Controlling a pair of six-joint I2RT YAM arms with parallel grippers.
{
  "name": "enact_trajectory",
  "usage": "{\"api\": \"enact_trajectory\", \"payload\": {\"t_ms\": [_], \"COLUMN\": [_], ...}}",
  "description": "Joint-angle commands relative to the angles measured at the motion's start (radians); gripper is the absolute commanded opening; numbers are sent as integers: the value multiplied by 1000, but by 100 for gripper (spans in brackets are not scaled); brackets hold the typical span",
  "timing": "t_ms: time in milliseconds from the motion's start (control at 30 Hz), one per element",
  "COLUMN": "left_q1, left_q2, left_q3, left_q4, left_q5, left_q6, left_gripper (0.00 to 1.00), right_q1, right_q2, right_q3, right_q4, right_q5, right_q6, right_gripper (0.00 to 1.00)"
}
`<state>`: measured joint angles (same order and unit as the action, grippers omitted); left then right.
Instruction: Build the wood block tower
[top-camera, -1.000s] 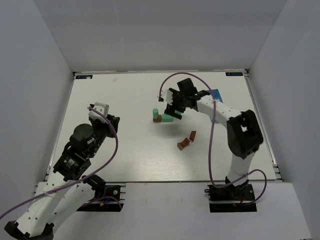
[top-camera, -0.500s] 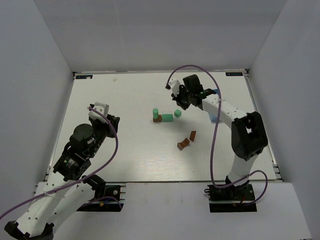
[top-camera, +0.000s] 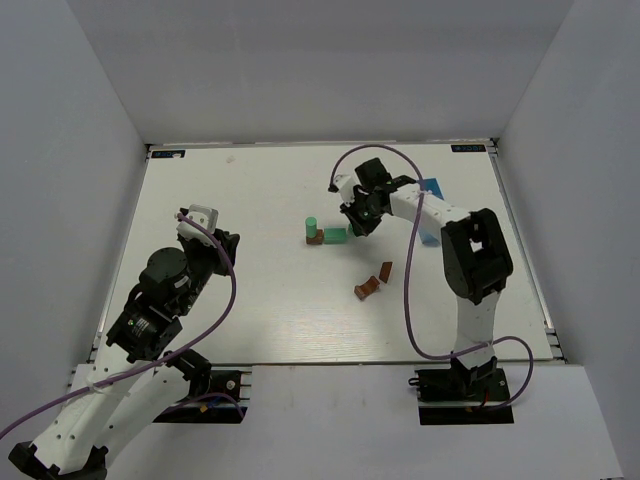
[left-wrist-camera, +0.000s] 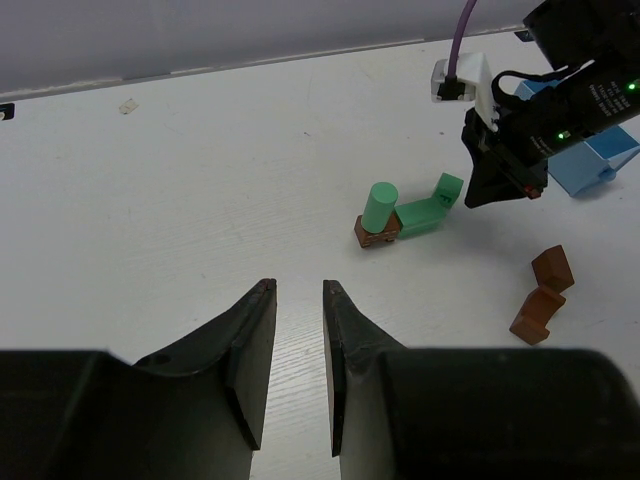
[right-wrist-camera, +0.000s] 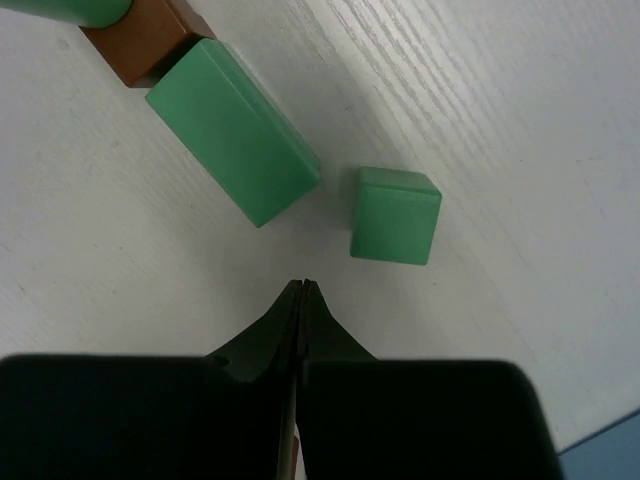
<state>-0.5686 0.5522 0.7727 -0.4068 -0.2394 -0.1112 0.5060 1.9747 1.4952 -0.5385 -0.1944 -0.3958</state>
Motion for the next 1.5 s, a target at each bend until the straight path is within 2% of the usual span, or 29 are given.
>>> {"api": "enact_trajectory", "payload": {"t_ms": [0, 533, 1467], "left_q1": [6, 6, 6], "left_q2": [-8, 2, 2], "left_q3": [-6, -6, -6], "left_q4": [16, 16, 16], "left_q5": [-3, 6, 6], "left_q6": [8, 8, 8], "left_gripper": [36, 36, 36], "right_q1": [0, 2, 9], "right_q2": [39, 154, 173], "right_q3": [53, 125, 149], "right_q4": [-51, -18, -11], "right_q5": [-28, -10, -50], "right_q6": [21, 100, 120], "right_gripper": [0, 0, 0]}}
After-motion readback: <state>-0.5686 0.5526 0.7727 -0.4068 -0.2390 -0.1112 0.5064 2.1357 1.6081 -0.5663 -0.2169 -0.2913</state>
